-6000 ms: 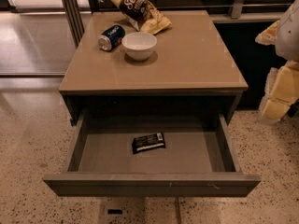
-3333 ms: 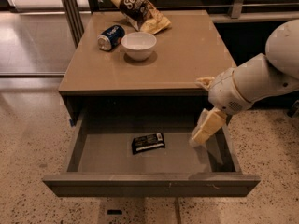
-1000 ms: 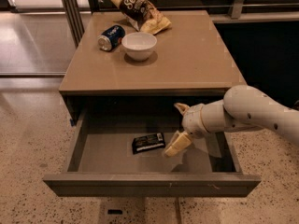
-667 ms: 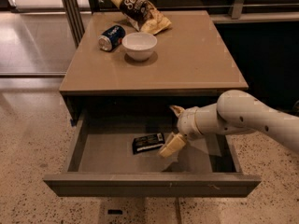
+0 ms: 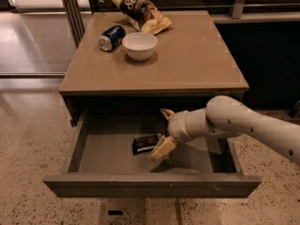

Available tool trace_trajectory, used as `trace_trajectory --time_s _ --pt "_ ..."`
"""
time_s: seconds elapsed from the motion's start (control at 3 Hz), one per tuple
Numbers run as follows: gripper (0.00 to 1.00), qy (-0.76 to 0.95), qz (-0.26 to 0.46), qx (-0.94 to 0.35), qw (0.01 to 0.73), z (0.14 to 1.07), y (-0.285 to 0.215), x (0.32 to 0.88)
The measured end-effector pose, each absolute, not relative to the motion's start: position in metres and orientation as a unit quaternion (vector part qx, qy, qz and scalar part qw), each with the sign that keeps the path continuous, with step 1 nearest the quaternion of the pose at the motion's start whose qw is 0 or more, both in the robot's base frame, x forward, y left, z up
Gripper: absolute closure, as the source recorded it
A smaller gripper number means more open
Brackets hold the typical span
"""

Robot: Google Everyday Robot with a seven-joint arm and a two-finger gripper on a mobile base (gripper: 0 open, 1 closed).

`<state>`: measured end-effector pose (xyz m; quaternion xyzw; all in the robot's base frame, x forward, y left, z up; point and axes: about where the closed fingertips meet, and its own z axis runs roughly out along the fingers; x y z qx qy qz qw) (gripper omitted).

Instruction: Pick rxbar chocolate from top drawer and place on counter

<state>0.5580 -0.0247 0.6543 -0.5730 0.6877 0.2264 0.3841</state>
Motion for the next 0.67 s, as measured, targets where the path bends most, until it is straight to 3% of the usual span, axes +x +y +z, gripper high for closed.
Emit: trace_trajectory --time_s 0.67 --pt "0.0 0.673 0.237 -0.586 0.384 0.6429 -0.0079 0.5613"
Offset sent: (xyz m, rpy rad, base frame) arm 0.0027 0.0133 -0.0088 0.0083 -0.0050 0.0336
